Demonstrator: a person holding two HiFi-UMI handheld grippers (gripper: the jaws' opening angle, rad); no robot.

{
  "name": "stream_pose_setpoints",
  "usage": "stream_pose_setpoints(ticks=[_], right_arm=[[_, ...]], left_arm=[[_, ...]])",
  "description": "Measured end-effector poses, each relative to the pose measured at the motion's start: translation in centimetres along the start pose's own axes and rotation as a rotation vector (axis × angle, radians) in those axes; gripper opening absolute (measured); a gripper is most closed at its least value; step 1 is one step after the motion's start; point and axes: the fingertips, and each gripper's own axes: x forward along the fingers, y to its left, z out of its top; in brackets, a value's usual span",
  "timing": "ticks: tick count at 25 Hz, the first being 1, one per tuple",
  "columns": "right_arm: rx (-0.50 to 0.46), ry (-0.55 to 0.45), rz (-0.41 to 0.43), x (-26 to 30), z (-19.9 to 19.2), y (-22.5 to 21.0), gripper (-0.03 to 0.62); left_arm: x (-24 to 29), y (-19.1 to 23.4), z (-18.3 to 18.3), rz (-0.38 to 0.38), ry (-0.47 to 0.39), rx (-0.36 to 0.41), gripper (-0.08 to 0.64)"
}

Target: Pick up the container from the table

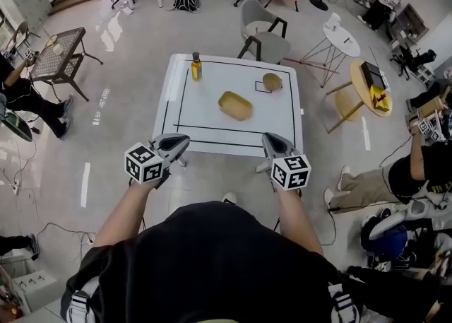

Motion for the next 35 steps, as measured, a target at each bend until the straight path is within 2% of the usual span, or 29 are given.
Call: stream_pose_setpoints(ticks=[21, 29, 35], right_arm=[[-0.032, 0.011, 0.14, 2.5, 1.9, -10.9, 0.003], [-0.038, 0.032, 0.183, 4.0, 1.5, -10.6, 0.005], [-0.038, 0.054, 0.188, 6.2, 1.6, -9.9, 0.005]], left_arm=[[11.6, -1.0, 4.1, 0.057, -0.014, -0.004, 0.006], [11.8, 0.2, 3.9, 0.091, -0.027, -0.028, 0.006], [11.4, 2.1, 3.3, 0.088, -0.019, -0.062, 0.006]])
